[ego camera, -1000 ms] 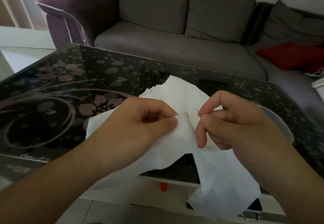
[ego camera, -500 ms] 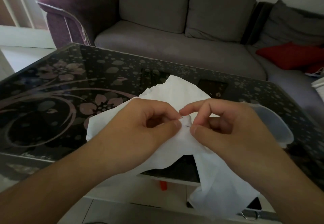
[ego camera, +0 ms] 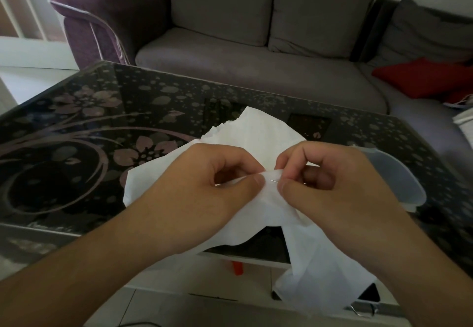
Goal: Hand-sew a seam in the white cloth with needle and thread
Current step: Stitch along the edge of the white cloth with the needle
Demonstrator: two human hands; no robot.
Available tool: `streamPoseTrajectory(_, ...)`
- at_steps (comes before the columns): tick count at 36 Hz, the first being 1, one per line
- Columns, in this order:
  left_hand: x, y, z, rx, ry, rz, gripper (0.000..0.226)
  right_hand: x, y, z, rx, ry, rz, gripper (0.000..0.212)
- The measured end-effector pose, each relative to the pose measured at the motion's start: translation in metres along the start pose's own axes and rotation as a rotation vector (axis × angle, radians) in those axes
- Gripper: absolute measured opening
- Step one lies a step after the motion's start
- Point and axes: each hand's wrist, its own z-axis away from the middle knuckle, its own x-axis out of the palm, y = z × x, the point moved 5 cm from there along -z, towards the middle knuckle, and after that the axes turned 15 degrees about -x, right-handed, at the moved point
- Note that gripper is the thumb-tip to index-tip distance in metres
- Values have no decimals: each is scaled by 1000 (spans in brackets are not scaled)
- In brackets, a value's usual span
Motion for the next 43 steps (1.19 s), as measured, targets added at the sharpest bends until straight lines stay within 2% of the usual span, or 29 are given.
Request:
streamPoseTrajectory(19,1,0,1,-7,16,-14,16,0,3,1,34,2,-46,20)
streamPoseTrajectory(43,2,3,3,33,41,-54,18,2,4,2,5,14,17,20)
